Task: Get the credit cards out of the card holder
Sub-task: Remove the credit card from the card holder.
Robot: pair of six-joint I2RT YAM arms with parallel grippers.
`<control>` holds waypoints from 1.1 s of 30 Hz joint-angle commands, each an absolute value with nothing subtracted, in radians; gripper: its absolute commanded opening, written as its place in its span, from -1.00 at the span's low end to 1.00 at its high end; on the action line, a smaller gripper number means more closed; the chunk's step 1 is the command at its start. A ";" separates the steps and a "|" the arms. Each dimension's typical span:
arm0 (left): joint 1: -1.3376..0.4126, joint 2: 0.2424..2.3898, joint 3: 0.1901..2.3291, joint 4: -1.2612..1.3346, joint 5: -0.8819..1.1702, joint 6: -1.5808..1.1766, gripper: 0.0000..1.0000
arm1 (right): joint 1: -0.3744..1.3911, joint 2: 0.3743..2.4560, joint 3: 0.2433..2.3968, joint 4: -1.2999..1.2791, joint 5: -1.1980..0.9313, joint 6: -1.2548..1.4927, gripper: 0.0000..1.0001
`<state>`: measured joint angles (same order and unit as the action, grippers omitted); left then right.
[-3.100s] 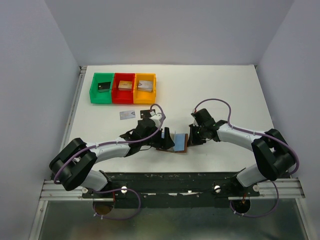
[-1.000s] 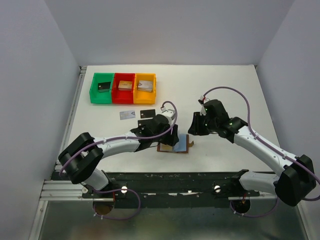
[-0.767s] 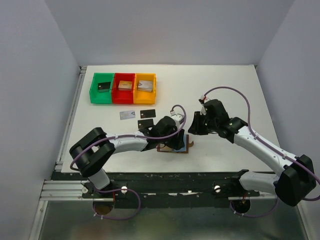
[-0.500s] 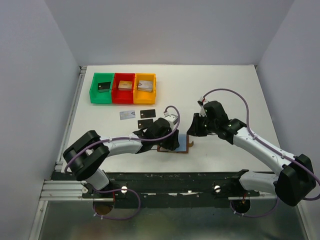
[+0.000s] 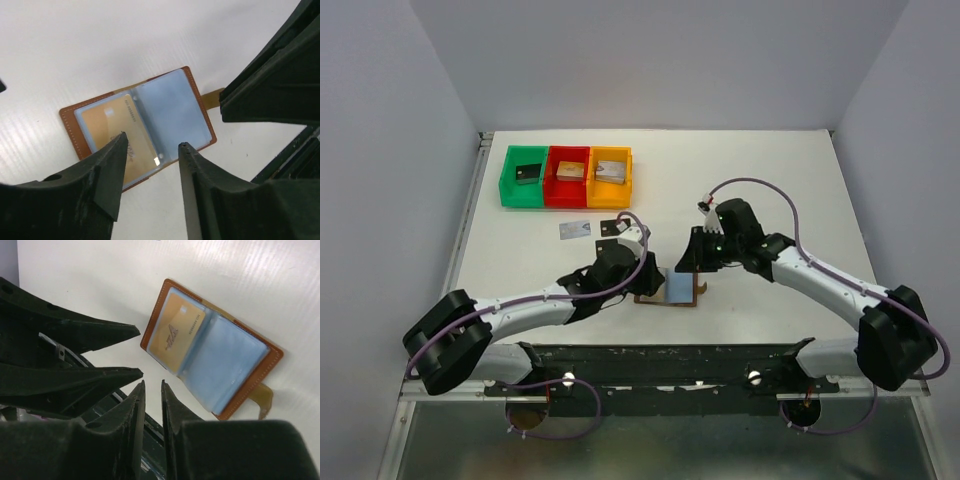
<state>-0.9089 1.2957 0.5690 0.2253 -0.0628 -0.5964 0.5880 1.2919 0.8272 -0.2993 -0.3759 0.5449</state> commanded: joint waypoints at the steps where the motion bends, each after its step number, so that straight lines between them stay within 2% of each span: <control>1: -0.896 1.261 0.520 0.141 -0.239 -0.675 0.00 | 0.614 1.391 0.862 -0.197 -0.491 0.583 -0.46; 6: -0.873 1.266 0.480 0.127 -0.255 -0.715 -0.19 | 0.615 1.485 0.818 -0.062 -0.541 0.626 -0.28; 12: -0.853 1.302 0.482 0.159 -0.252 -0.713 -0.45 | 0.615 1.589 0.779 0.063 -0.574 0.684 -0.28; 23: -0.851 1.358 0.495 0.192 -0.226 -0.713 -0.58 | 0.615 1.654 0.753 0.081 -0.545 0.683 -0.28; 26: -0.851 1.344 0.489 0.199 -0.224 -0.709 -0.67 | 0.615 1.669 0.749 0.083 -0.538 0.678 -0.28; 33: -0.851 1.281 0.453 0.253 -0.235 -0.706 -0.69 | 0.615 1.695 0.736 0.086 -0.522 0.673 -0.27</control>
<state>-0.8566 1.3331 0.4759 0.1883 -0.2207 -0.7055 0.6121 1.6741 0.7517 0.0608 -0.5400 0.6804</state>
